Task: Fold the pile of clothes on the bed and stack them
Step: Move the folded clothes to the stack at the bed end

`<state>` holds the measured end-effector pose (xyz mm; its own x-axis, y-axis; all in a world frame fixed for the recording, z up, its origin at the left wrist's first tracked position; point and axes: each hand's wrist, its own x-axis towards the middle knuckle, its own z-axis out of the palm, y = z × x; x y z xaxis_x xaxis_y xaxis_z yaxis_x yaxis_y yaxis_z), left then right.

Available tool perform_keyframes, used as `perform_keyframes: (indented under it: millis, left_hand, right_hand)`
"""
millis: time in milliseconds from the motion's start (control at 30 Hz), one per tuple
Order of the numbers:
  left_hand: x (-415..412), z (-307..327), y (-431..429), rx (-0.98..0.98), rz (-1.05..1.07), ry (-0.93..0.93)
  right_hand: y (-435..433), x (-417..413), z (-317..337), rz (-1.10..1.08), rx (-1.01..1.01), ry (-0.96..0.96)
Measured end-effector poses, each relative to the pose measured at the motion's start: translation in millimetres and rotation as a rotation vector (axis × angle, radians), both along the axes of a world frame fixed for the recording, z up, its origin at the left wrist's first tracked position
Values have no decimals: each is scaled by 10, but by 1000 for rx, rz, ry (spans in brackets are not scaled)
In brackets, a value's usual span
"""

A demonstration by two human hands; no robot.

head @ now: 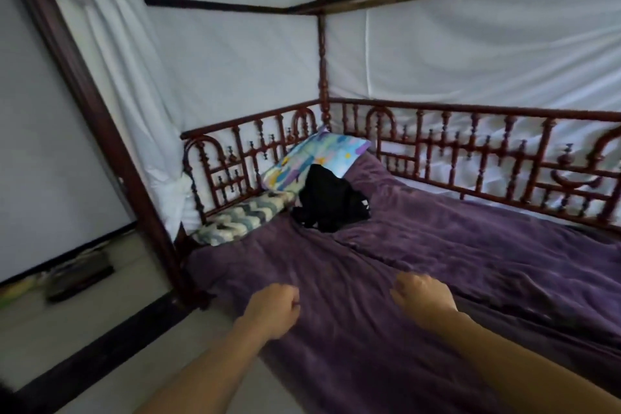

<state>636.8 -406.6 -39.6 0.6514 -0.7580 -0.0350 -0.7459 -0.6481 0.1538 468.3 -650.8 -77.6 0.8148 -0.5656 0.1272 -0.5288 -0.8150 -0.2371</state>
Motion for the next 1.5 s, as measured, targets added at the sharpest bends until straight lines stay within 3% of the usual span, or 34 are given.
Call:
perform_keyframes:
  millis: [300, 700, 967, 1200, 1400, 1500]
  left_hand:
    - [1623, 105, 210, -27, 31, 21]
    - [3779, -242, -1066, 24, -81, 121]
    - [5071, -406, -1839, 20, -134, 164]
    - [5981, -1181, -2626, 86, -286, 239]
    - [6655, -2216, -3294, 194, -411, 301]
    - [6930, -2711, -3589, 203, -439, 235]
  right_hand:
    - [221, 1726, 54, 22, 82, -8]
    - [-983, 3735, -295, -164, 171, 62]
    - [-1467, 4858, -377, -168, 203, 136]
    - [-1754, 5381, -902, -325, 268, 214]
    - [-1738, 5729, -1838, -504, 396, 321]
    - [-1640, 5892, -2274, -573, 467, 377]
